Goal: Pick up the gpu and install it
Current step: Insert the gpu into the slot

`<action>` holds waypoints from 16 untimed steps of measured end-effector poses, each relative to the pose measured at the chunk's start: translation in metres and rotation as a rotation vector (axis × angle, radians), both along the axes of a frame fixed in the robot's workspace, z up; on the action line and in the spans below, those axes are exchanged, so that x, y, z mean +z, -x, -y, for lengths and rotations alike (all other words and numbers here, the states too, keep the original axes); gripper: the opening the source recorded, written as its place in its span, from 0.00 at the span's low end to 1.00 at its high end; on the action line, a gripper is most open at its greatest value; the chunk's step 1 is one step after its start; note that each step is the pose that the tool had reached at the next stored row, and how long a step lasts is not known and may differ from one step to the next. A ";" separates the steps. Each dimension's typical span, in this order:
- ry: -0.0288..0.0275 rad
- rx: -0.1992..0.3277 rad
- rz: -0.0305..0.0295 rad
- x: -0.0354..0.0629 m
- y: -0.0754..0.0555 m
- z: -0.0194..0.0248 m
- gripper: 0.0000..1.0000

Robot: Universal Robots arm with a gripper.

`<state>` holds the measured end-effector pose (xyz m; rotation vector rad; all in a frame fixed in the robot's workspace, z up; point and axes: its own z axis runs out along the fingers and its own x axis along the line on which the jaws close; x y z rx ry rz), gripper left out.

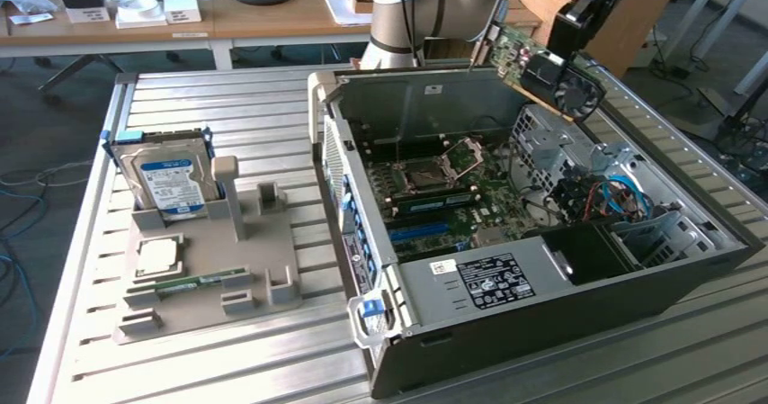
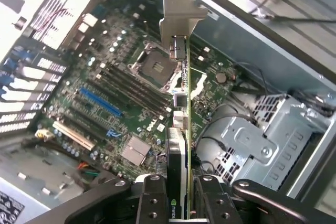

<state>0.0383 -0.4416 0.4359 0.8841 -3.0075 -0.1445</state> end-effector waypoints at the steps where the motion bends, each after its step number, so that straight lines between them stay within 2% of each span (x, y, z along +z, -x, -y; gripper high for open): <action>1: 0.0000 0.016 0.0000 -0.0001 0.000 0.0000 0.27; 16: 0.0000 0.250 0.0000 -0.0012 0.000 -0.0002 0.27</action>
